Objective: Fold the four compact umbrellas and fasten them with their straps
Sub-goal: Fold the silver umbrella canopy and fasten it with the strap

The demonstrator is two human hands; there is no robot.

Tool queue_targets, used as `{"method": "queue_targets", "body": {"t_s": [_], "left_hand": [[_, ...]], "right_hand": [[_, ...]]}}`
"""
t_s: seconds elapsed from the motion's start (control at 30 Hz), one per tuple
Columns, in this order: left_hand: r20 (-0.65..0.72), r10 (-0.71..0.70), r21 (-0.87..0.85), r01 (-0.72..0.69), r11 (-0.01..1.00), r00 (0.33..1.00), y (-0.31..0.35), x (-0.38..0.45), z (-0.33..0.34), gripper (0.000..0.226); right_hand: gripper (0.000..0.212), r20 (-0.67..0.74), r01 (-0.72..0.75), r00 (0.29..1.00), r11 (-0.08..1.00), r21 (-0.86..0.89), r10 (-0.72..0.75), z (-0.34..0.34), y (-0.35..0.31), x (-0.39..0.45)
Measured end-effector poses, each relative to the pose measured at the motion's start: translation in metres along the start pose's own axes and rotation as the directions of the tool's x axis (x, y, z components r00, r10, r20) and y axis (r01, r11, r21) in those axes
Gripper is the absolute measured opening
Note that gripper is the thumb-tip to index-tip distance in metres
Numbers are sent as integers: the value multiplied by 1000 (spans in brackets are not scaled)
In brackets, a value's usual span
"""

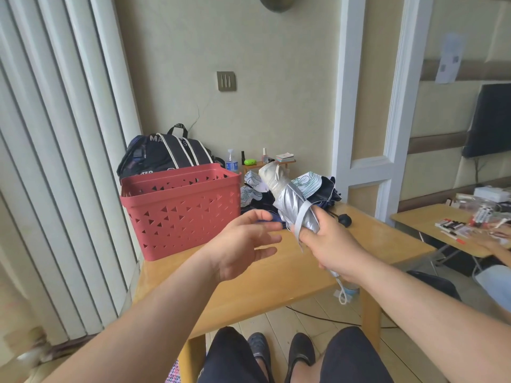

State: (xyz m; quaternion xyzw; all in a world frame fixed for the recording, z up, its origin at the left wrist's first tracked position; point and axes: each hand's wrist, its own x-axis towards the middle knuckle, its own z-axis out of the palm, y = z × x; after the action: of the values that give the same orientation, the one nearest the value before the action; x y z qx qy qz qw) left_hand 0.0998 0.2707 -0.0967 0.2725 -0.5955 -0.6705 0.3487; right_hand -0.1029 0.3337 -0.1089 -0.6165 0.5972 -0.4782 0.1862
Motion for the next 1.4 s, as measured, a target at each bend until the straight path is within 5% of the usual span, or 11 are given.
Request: {"method": "queue_targets", "body": {"t_s": [0.13, 0.3, 0.43, 0.63, 0.8, 1.0, 1.3, 1.4], "left_hand": [[-24, 59, 223, -52, 973, 998, -2, 2, 12, 9], [26, 80, 342, -84, 936, 996, -21, 6, 13, 11], [43, 20, 212, -29, 977, 999, -34, 4, 14, 11], [233, -33, -68, 50, 996, 972, -42, 4, 10, 79], [403, -16, -196, 104, 975, 915, -40, -1, 6, 88], [562, 97, -332, 117, 936, 821, -40, -3, -4, 84], [283, 77, -376, 36, 926, 956, -35, -1, 16, 15], [114, 82, -229, -54, 972, 990, -35, -1, 22, 11]], "right_hand": [[25, -60, 10, 998, 954, -299, -30, -7, -8, 3], [36, -58, 44, 996, 916, -399, -73, -11, -17, 3], [34, -35, 66, 995, 906, -418, -88, -15, -18, 5], [41, 105, 272, 954, 659, -702, -281, -35, -39, 12], [44, 152, 315, 918, 442, -840, -366, -49, -57, 18], [46, 141, 281, 924, 382, -880, -354, -55, -54, 19], [44, 134, 265, 932, 385, -884, -336, -52, -47, 16], [43, 109, 236, 957, 506, -830, -268, -53, -50, 15]]}}
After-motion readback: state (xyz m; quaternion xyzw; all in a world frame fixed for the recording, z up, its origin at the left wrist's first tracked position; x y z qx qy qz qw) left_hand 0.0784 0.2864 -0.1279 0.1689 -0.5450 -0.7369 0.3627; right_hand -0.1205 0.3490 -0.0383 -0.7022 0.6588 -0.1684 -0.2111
